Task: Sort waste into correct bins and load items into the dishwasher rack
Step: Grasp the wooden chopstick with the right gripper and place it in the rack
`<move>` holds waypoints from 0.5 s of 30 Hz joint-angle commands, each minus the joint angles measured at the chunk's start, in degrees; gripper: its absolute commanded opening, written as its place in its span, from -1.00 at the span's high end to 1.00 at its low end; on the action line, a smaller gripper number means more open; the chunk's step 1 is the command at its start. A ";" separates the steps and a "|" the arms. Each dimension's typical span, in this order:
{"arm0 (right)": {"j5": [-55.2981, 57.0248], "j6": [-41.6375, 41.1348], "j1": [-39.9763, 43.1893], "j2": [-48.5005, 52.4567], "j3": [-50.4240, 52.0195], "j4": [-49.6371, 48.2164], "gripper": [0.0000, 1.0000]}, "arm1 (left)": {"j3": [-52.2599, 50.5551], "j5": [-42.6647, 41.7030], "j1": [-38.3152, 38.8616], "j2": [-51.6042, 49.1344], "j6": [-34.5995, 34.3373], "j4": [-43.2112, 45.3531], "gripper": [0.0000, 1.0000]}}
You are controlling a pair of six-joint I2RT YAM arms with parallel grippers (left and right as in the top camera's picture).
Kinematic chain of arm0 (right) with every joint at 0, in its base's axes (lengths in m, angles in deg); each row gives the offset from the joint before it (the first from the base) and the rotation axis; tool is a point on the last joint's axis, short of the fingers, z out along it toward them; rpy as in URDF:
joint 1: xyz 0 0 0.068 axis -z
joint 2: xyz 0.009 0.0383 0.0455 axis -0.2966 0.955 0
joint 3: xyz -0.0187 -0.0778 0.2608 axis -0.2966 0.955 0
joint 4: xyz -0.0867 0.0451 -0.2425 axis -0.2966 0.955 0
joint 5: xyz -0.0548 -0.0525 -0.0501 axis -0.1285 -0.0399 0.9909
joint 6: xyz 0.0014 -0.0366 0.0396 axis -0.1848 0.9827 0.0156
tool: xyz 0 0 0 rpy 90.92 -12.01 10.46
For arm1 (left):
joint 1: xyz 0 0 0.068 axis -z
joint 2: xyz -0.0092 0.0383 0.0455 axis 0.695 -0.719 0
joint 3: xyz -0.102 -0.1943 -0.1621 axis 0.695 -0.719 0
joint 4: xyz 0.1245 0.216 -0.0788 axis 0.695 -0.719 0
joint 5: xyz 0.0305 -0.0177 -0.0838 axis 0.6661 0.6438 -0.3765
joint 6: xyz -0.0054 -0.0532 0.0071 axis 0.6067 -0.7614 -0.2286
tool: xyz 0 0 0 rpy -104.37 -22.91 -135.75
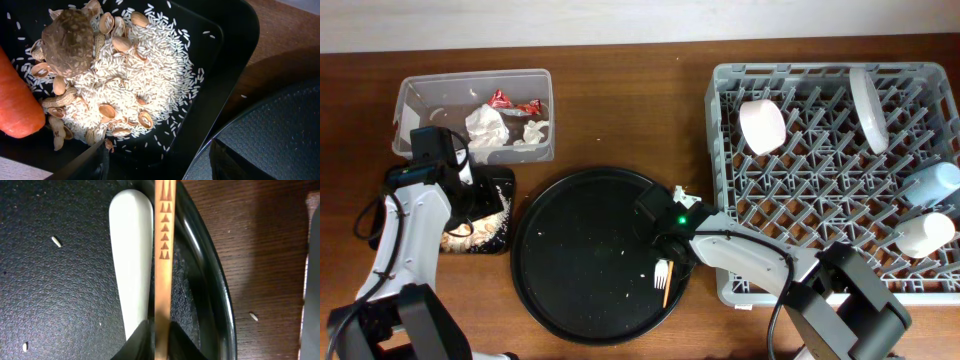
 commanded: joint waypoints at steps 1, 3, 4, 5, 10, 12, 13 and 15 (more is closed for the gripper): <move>1.16 -0.57 -0.22 0.83 0.37 0.22 0.77 | -0.81 -0.44 -0.24 1.18 0.09 0.09 -0.28; 1.14 -0.52 -0.20 0.83 0.35 0.26 0.80 | -0.81 -0.44 -0.24 1.18 0.09 0.09 -0.29; 1.22 -0.04 -0.20 0.42 0.11 1.14 0.92 | -0.81 -0.44 -0.24 1.18 0.09 0.09 -0.29; 1.40 1.31 -0.20 -0.28 -0.31 1.66 0.92 | -0.81 -0.44 -0.24 1.18 0.09 0.07 -0.29; 8.76 13.66 -0.17 -12.28 -15.37 18.27 0.92 | -0.81 -0.44 -0.24 1.18 0.09 0.09 -0.28; 11.87 17.18 0.57 -16.63 -21.29 23.34 0.92 | -0.81 -0.44 -0.24 1.18 0.09 0.11 -0.28; 12.07 20.13 2.21 -18.95 -23.85 25.77 0.92 | -0.81 -0.44 -0.24 1.18 0.09 0.11 -0.29; 12.15 26.27 7.63 -22.08 -25.73 29.79 0.92 | -0.81 -0.44 -0.24 1.18 0.09 0.11 -0.28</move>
